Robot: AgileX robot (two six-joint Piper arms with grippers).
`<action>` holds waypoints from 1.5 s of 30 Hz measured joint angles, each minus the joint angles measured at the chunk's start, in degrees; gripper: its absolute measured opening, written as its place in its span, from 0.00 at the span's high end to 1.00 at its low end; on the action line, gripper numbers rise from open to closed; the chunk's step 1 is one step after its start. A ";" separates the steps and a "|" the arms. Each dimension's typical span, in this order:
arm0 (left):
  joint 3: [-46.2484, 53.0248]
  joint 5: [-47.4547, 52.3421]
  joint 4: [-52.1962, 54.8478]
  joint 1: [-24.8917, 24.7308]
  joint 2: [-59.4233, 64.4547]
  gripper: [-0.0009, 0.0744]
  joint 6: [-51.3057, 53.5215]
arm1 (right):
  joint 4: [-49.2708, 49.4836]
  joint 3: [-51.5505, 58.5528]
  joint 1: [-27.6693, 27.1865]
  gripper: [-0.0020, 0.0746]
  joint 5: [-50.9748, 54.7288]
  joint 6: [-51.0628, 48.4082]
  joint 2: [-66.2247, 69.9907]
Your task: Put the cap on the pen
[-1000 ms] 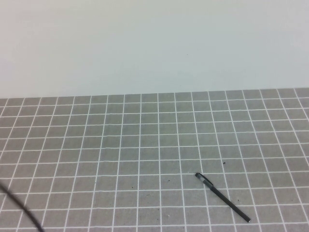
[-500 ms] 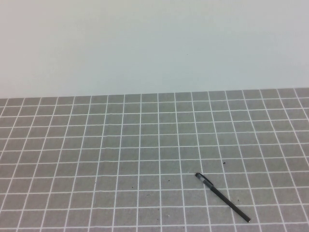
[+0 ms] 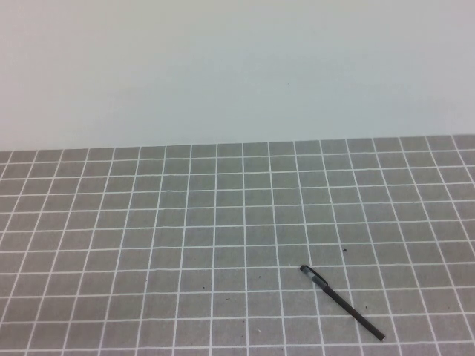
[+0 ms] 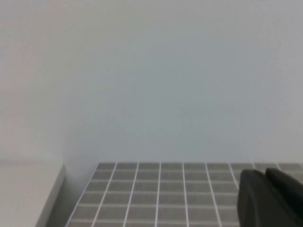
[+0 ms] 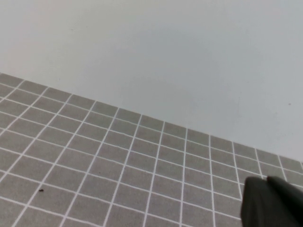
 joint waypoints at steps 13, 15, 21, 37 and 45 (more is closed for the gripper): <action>2.23 14.51 -0.85 0.09 0.00 0.99 -1.61 | -0.14 0.00 0.00 0.98 0.00 -0.07 0.10; 2.23 16.10 -0.97 0.09 0.00 0.99 -1.61 | -0.14 0.00 0.00 0.98 0.00 -0.07 0.10; 2.23 15.41 -1.00 0.09 0.00 0.99 -1.61 | -0.14 0.00 0.00 0.98 0.11 -0.07 0.10; 2.23 15.41 -1.00 0.09 0.00 0.99 -1.61 | -0.14 0.00 -0.65 0.98 -0.65 -0.07 -1.98; 2.23 15.41 -1.22 0.09 0.10 0.99 -1.61 | -0.14 0.00 -17.59 0.98 -3.62 -0.07 -5.46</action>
